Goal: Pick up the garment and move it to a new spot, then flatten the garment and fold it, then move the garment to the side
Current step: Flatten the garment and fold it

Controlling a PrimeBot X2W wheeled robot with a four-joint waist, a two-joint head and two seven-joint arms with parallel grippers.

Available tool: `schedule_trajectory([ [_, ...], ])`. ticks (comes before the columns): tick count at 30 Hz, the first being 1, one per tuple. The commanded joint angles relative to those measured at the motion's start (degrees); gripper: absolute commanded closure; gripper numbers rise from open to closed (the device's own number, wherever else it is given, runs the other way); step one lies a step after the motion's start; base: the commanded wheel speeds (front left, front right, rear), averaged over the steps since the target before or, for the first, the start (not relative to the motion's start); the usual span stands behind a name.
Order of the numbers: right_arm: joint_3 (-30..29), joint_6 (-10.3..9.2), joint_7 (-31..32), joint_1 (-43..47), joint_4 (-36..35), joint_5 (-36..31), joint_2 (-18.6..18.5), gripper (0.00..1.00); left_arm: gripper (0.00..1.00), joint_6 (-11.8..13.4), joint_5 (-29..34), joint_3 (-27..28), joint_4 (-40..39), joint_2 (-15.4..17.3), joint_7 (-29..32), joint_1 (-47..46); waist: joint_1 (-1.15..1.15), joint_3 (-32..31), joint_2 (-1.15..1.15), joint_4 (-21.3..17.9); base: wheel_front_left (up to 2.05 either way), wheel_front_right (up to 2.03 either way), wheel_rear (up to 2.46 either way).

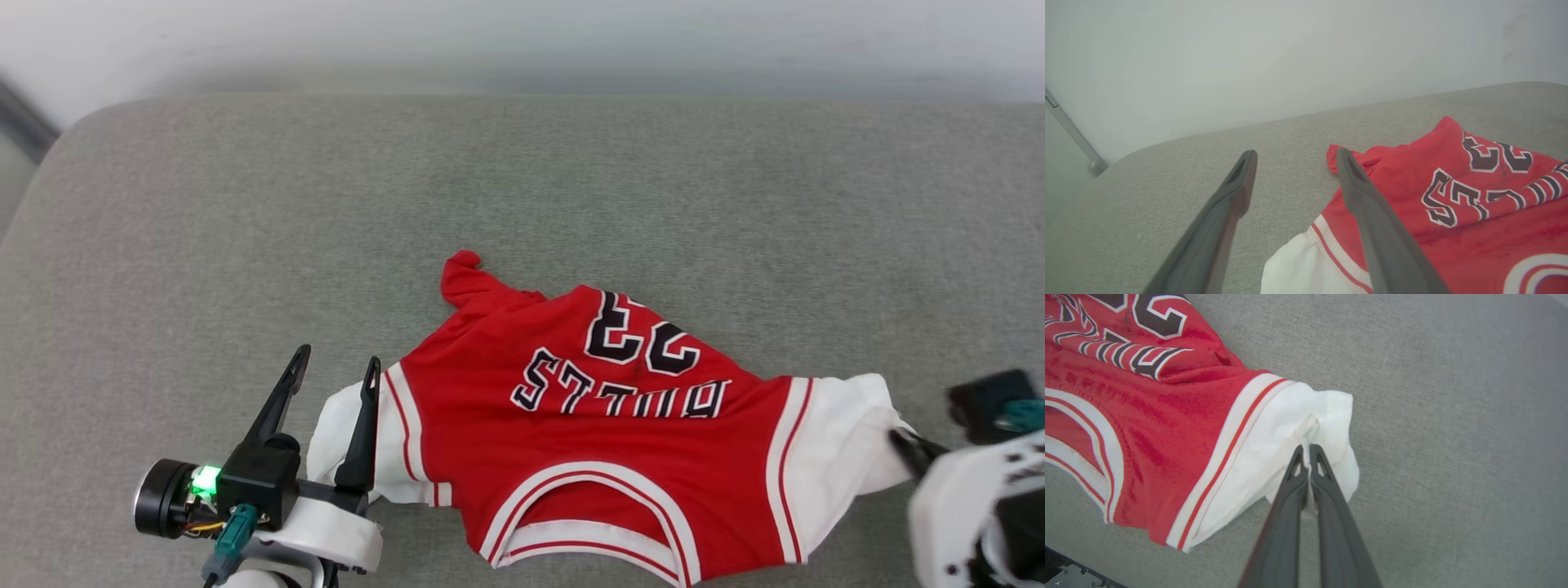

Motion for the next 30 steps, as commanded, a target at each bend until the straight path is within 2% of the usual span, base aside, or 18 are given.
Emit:
schedule_trajectory([
  [1, -2.1, -0.04, -0.1, 1.7, -0.8, 0.4, -0.7, 1.0, 0.0, -0.1, -0.2, 0.3, 0.1, -0.1, -0.2, 0.6, 0.0, -0.2, 0.0, -1.0, 0.0, 0.0, 0.0],
  [5, -8.3, -0.04, -0.7, 5.0, -0.5, 1.6, -1.9, 1.0, 0.0, -0.5, -0.1, 0.5, 0.4, -0.2, -0.1, 0.5, 0.0, 0.0, 0.0, -2.4, 0.0, 0.0, 0.0],
  [9, -12.4, -0.04, -3.5, 5.8, 4.2, 2.9, -3.5, 1.0, 0.0, -1.1, 0.1, 0.6, 0.7, -0.4, -0.1, -0.6, 0.0, 0.7, 0.0, -3.1, 0.0, 0.0, 0.0],
  [14, -15.0, -0.05, -9.2, 3.9, 13.4, 2.4, -6.0, 1.0, 0.0, -1.9, 0.5, 0.5, 1.3, -0.6, -0.1, -1.3, 0.0, 1.2, 0.0, -2.9, 0.0, 0.0, 0.0],
  [20, -14.7, -0.05, -14.3, 2.3, 21.8, 1.2, -7.3, 1.0, 0.0, -2.2, 0.7, 0.7, 1.9, -0.7, -0.1, -1.4, 0.0, 1.4, 0.0, -2.2, 0.0, 0.0, 0.0],
  [21, -14.6, -0.05, -15.5, 1.8, 22.8, 0.9, -7.5, 0.07, 0.0, -2.3, 0.7, 0.7, 2.0, -0.8, -0.1, -1.4, 0.0, 1.3, 0.0, -2.1, 0.0, 0.0, 0.0],
  [22, -14.4, -0.05, -16.5, 1.2, 23.6, 1.2, -7.2, 0.0, 0.0, -2.4, 0.6, 0.8, 2.2, -0.8, -0.1, -1.3, 0.0, 1.2, 0.0, -2.0, 0.0, 0.0, 0.0],
  [25, -13.7, -0.04, -19.8, -0.1, 23.8, 1.8, -6.4, 0.0, 0.0, -2.3, 0.6, 1.1, 2.5, -0.9, -0.1, -0.6, 0.0, 0.5, 0.0, -1.9, 0.0, 0.0, 0.0],
  [30, -12.7, -0.04, -26.5, -1.7, 17.8, 4.2, -4.4, 0.0, 0.0, -2.4, 0.2, 2.0, 1.8, -1.2, -0.1, 0.5, 0.0, -1.3, 0.0, -2.6, 0.0, 0.0, 0.0],
])
